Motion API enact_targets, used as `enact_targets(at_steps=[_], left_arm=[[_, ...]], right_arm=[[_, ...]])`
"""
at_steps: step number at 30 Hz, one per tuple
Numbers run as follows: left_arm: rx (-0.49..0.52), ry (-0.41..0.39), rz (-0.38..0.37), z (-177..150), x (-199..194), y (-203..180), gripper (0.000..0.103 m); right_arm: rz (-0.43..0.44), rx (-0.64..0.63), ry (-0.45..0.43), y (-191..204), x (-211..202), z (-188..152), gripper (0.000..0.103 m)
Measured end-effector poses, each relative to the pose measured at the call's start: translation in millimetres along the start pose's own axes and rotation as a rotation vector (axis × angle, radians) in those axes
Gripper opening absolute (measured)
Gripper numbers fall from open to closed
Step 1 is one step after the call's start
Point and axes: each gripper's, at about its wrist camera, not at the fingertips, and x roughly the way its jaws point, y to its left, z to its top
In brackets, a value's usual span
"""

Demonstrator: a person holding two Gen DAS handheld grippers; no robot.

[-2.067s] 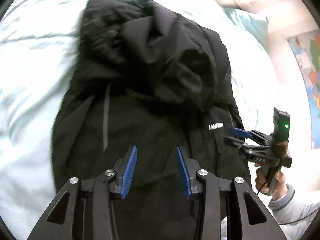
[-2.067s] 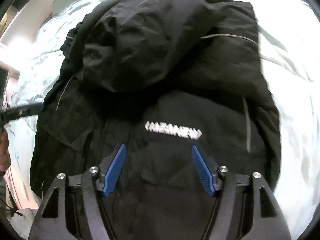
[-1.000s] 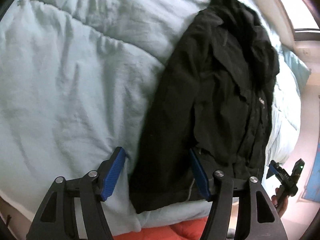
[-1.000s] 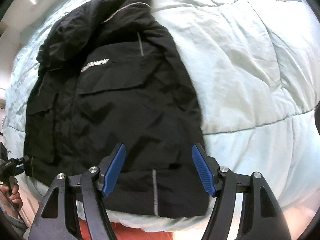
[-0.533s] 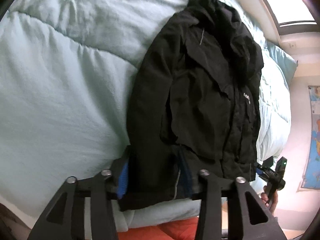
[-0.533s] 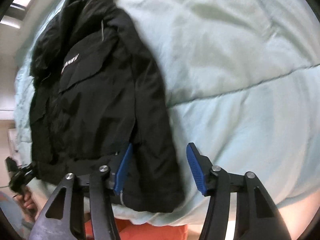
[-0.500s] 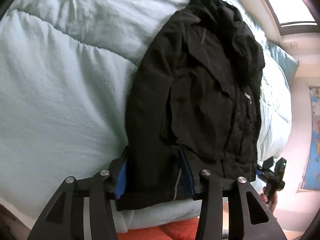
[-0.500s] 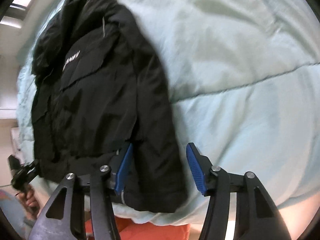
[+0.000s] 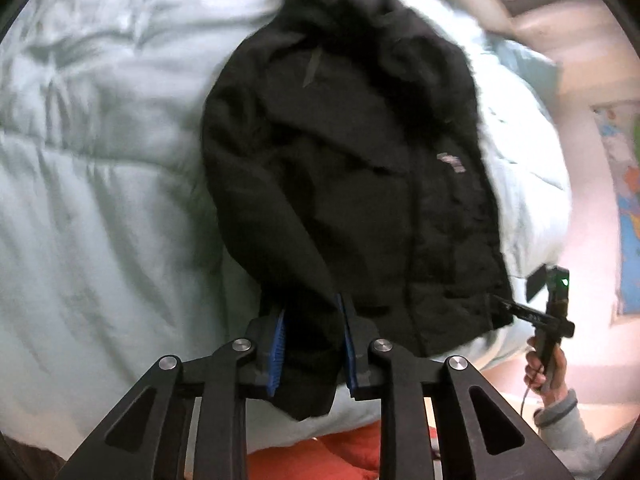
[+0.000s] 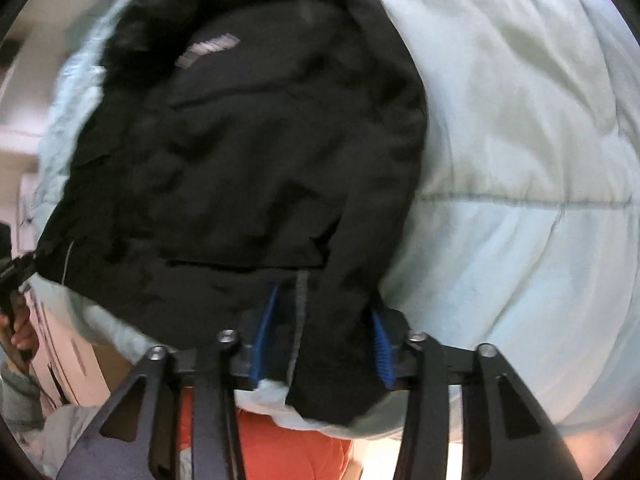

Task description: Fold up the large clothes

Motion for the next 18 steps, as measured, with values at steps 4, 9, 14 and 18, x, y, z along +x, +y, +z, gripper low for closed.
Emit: enact_targets(at_steps=[4, 9, 14, 18], left_arm=[[-0.059, 0.04, 0.016, -6, 16, 20, 0.044], [-0.147, 0.022, -0.075, -15, 14, 34, 0.045], [-0.239, -0.005, -0.188, -10, 14, 41, 0.071], [-0.311, 0.029, -0.138, -18, 36, 55, 0.07]], right_arm=[[0.084, 0.113, 0.006, -26, 9, -5, 0.055], [0.281, 0.16, -0.096, -24, -24, -10, 0.048], [0.298, 0.161, -0.064, -20, -15, -6, 0.051], [0.277, 0.201, 0.009, -30, 19, -3, 0.051]])
